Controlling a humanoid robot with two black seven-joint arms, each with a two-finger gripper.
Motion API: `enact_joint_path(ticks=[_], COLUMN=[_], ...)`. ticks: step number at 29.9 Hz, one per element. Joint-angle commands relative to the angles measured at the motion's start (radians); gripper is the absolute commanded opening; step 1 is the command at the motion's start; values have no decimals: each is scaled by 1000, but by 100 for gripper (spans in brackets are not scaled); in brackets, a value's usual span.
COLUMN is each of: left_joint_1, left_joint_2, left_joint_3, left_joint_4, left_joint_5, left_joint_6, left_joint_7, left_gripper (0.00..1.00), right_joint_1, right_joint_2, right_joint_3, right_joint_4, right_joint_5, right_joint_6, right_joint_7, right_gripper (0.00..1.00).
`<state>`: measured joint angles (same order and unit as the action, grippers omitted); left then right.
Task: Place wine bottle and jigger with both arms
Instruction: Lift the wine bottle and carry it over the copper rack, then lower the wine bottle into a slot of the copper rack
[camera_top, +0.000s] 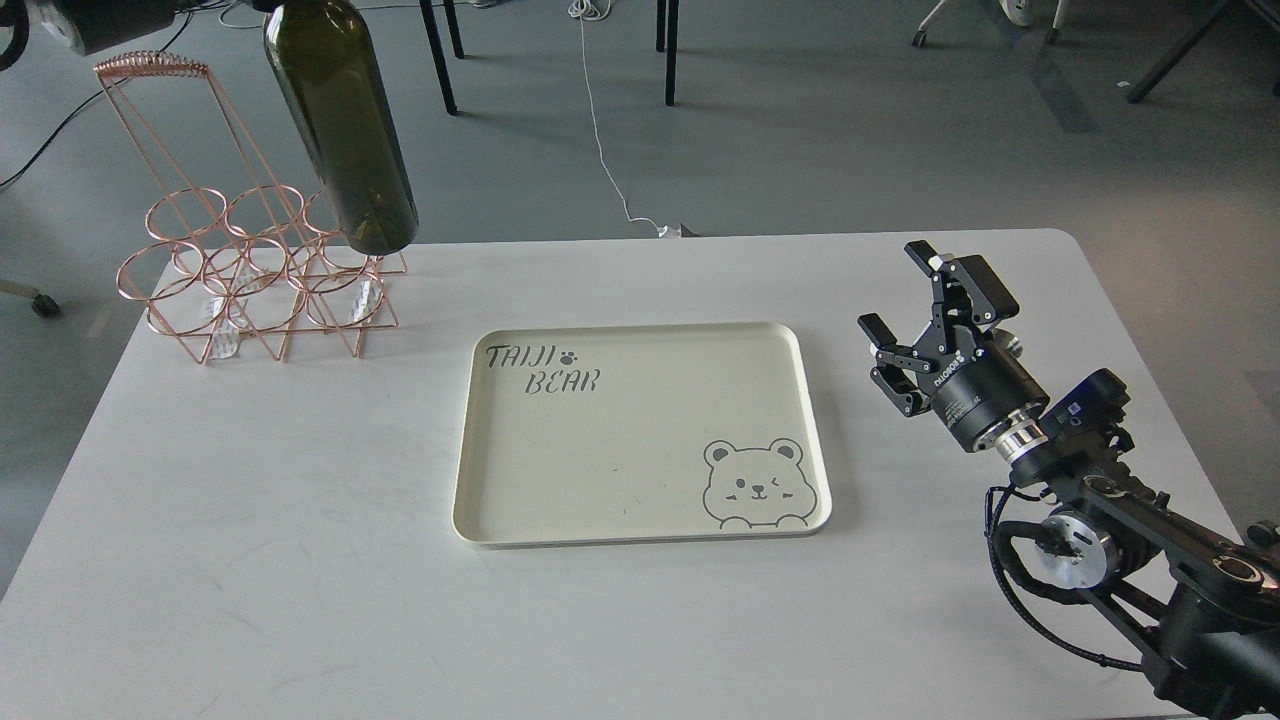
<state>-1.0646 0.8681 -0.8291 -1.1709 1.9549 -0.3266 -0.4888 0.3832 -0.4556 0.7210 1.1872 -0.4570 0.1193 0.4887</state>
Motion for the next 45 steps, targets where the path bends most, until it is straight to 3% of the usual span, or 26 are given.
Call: enact_joint_path(ticks=[1, 21, 45], left_joint_1=[-23, -18, -8], left_joint_2=[0, -58, -66], left_joint_3=[28, 87, 88], left_joint_4=[71, 171, 197], left_joint_5=[7, -4, 47], left_joint_6=[1, 14, 46], left_joint_7=[0, 0, 0], left_gripper=[13, 13, 13], right_joint_1=[0, 0, -12], right_joint_2=[-2, -2, -3], right_joint_3=[1, 0, 3], right_joint_4=[2, 2, 2], right_joint_5=[1, 0, 0], right_joint_6=[-1, 0, -1], right_joint_7=[0, 0, 0], right_gripper=[99, 99, 99])
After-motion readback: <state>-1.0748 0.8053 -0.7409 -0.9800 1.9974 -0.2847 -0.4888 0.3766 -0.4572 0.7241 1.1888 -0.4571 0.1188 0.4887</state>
